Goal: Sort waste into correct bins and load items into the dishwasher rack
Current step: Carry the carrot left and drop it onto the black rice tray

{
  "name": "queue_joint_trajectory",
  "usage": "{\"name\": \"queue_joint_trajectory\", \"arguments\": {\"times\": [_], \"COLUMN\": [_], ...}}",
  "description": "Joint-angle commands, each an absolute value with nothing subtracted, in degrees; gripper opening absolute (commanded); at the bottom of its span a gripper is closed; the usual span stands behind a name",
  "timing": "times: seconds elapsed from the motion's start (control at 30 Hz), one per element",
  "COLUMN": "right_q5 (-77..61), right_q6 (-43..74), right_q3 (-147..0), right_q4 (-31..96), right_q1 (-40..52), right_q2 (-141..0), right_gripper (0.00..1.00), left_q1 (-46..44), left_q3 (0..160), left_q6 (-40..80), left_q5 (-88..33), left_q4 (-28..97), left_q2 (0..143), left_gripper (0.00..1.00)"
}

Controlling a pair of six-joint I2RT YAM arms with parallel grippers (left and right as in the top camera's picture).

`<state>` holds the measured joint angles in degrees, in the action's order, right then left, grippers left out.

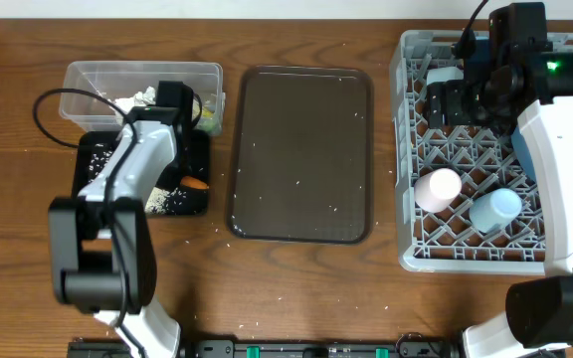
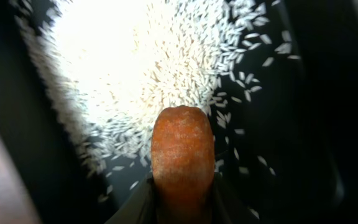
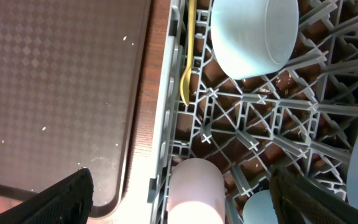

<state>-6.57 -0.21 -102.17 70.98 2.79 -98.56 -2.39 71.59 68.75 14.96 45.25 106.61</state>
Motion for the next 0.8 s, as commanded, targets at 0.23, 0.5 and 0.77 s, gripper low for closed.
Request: {"name": "queue_joint_trajectory", "arguments": {"times": [0.23, 0.5, 0.77], "right_q5": [-6.2, -6.2, -6.2], "right_q6": [0.4, 0.4, 0.4], "right_q3": [-102.4, -102.4, -102.4], "right_q4": [71.2, 71.1, 69.8], "right_q1": [2.3, 2.3, 2.3], "right_q2": [-98.7, -98.7, -98.7], "right_gripper": [0.89, 0.89, 0.9], "left_q1": [-2.3, -2.3, -2.3], "left_q3": [71.0, 71.5, 73.5], "left_q6": [73.4, 72.7, 63.6], "left_q5": [16.2, 16.2, 16.2], "left_q4": [42.9, 42.1, 42.4], "left_q2": [112.3, 112.2, 106.6], "left_gripper": [0.11, 0.49, 0.63]}}
